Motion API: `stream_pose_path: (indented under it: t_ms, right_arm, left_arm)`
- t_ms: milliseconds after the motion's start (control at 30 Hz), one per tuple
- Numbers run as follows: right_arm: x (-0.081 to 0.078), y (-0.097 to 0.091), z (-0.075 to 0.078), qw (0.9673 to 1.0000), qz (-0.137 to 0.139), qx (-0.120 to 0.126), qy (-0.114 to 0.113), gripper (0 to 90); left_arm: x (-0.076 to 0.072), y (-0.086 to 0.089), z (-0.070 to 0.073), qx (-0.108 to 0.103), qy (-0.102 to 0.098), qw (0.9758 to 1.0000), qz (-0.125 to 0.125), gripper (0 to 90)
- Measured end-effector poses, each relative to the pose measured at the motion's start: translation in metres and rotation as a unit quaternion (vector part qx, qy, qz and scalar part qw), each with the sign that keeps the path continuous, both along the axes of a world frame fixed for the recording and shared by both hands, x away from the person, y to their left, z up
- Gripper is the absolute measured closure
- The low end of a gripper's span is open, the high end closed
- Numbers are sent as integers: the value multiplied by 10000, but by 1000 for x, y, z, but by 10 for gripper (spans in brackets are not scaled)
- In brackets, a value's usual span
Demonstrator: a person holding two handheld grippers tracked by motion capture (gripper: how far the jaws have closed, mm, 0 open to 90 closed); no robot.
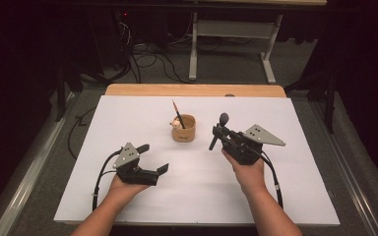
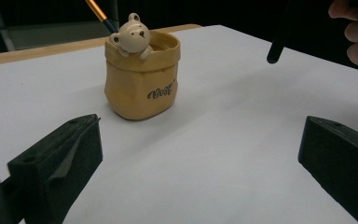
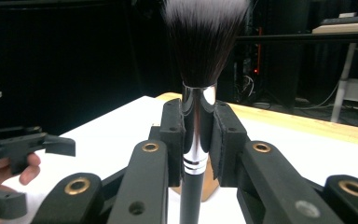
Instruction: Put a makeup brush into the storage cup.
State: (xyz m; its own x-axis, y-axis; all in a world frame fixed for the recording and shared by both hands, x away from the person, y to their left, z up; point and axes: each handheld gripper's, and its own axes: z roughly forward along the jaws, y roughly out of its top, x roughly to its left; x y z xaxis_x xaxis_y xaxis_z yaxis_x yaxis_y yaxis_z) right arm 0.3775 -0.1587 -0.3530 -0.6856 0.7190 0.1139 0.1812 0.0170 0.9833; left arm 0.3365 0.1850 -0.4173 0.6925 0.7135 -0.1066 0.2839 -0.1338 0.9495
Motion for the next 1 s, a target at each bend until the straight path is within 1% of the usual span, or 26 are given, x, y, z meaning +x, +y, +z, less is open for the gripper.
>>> stream_pose_path:
  t_ms: [67,167,233,333,367,500,600,633,667,767,933,1000]
  right_arm:
    - [2,0,2,10000,-48,-32,-9,795]
    - [5,0,5,9999,-115,-102,-40,795]
    - [7,1,6,9999,-138,-72,0,795]
    - [11,4,6,9998,-167,-147,-17,795]
    - [13,6,6,9998,-166,-146,0,795]
    - [20,12,8,9998,-165,-64,55,795]
    - [25,17,8,9998,-181,-92,65,795]
    - [28,19,9,9997,-184,-101,102,795]
    - [29,20,9,9997,-180,-101,102,795]
    - [35,25,10,9997,-184,-82,144,795]
    - [44,32,10,9995,-204,-138,182,795]
    - [47,35,11,9995,-204,-91,225,795]
  left_arm:
    - [-1,0,-3,50,-45,10000,15,0]
    - [-2,0,-6,-24,-8,10000,6,1]
    - [-3,-1,-7,31,-44,10000,-13,0]
    - [-5,0,-8,34,-45,10000,-36,0]
    - [-6,0,-8,8,-31,10000,-42,1]
    - [-7,0,-9,56,-63,9999,-77,1]
    - [-8,2,-9,15,-47,9999,-99,1]
    - [-8,2,-9,23,-41,9999,-91,1]
    - [-8,3,-9,-14,-32,10000,-91,1]
    - [-8,4,-8,-15,-41,9999,-101,1]
    - [-9,3,-8,-22,-32,9999,-139,1]
    - [-10,3,-8,-33,-40,9999,-150,1]
